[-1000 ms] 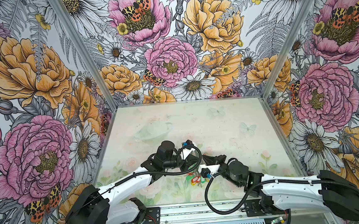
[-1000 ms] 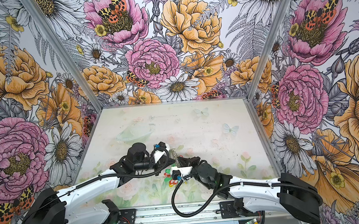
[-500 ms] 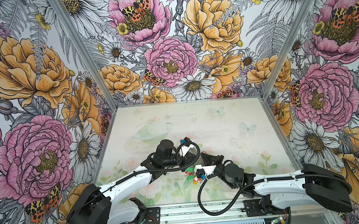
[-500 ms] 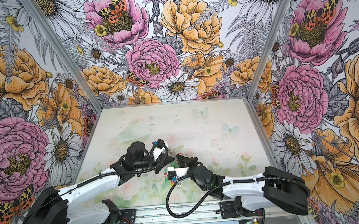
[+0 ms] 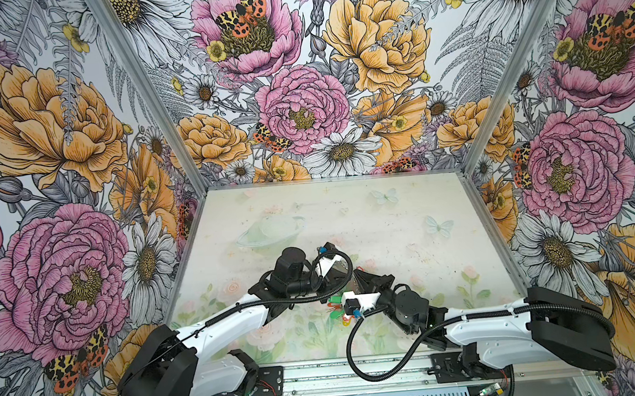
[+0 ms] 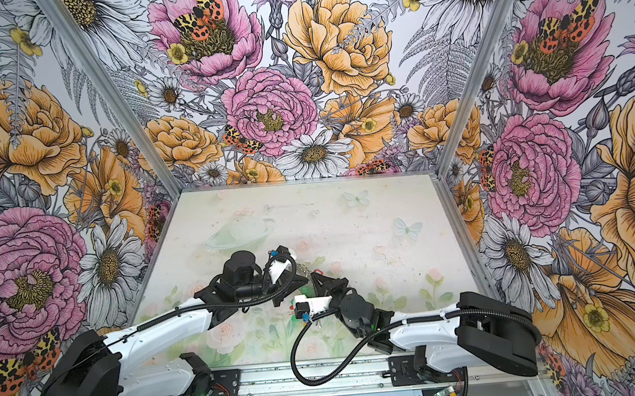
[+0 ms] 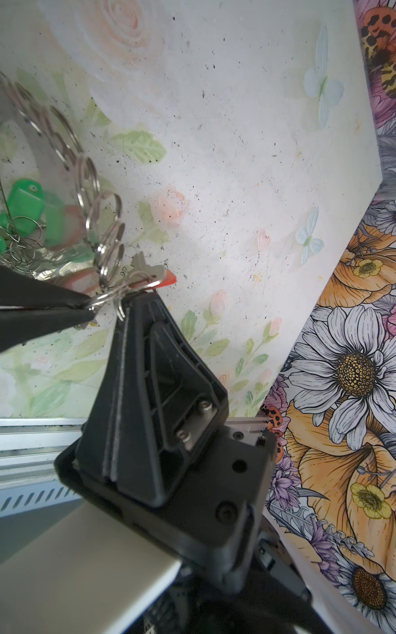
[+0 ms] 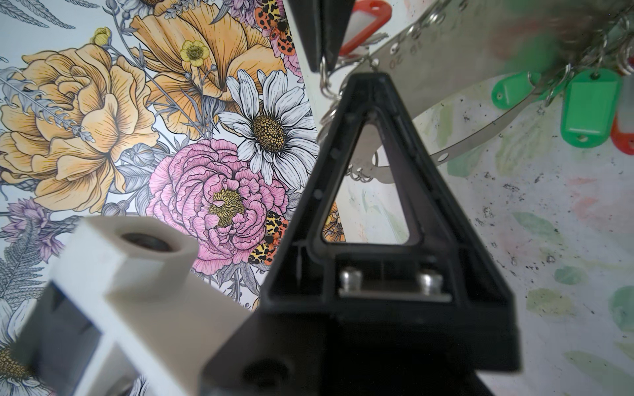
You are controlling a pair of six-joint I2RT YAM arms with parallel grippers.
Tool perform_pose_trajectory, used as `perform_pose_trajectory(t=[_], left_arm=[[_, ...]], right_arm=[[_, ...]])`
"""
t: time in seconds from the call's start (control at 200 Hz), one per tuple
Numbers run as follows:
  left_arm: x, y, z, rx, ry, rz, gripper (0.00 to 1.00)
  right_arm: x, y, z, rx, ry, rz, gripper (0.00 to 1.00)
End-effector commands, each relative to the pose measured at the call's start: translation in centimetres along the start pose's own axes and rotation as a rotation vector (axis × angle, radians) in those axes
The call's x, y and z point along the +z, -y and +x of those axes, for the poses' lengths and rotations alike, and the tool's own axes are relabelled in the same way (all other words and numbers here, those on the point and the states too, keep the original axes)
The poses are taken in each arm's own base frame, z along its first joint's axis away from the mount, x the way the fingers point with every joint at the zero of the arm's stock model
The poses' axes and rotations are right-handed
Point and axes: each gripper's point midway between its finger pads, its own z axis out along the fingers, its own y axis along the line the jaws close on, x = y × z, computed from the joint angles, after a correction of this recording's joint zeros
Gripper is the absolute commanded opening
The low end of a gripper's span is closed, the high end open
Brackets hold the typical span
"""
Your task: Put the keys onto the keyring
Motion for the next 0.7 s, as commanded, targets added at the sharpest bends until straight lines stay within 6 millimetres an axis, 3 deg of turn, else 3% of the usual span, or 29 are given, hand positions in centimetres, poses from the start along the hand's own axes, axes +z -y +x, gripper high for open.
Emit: perform_pose_trajectory(t=[0.0,0.175,0.45,0.696], left_arm=[[-0.8,3.2,-4.7,0.148,0.155,0.129,0.0],[-0.7,3.0,-4.6,0.152,0.144,0.118,0.0],[-0.8,2.9,-4.4,0.151,0.137,0.115,0.0],[-0.6,2.9,-4.0,0.153,0.125,0.115,0.0]], right_arm=[[-0.9,-4.3,0.8,0.028,0.015,-0.223,0.09],[-2.1,-4.1,-0.3,0.136,0.091,-0.312,0.16],[-1.9,-4.5,-0.2,0.179,0.088,-0.345,0.2],[-2.5,-2.0,-0.5,0.295,0.126,-0.303,0.22]])
